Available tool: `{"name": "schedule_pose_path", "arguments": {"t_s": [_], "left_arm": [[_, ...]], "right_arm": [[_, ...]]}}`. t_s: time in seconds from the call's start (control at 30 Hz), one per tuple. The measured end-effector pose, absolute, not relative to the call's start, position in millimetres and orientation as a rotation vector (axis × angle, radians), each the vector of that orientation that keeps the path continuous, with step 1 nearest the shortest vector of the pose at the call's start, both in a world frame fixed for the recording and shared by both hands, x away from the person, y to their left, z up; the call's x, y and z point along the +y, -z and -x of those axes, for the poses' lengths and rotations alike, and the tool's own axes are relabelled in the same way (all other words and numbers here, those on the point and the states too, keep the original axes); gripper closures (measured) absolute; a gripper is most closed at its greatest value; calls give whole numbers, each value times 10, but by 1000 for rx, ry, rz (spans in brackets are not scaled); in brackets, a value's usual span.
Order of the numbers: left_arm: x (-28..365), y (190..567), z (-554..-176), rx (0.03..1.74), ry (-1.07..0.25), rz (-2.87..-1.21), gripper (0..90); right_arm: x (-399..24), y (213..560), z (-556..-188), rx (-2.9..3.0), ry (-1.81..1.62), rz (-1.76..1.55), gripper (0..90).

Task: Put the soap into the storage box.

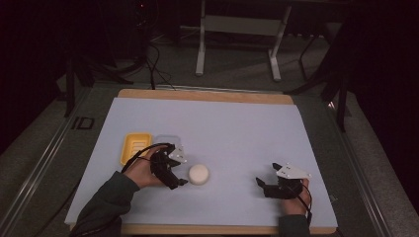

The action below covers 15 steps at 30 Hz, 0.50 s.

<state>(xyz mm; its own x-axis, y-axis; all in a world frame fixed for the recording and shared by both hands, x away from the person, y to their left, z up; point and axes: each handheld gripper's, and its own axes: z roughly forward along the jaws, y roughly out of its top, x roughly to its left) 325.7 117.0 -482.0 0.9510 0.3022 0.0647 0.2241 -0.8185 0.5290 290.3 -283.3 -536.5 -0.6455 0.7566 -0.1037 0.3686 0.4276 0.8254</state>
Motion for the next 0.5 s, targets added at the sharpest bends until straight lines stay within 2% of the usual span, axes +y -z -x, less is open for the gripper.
{"name": "schedule_pose_path", "arguments": {"t_s": [0.5], "left_arm": [[1075,4858,-3300,354,-182,-2596,180]], "right_arm": [[-2832,5366,-2905,2222,-1113,-945,153]]}}
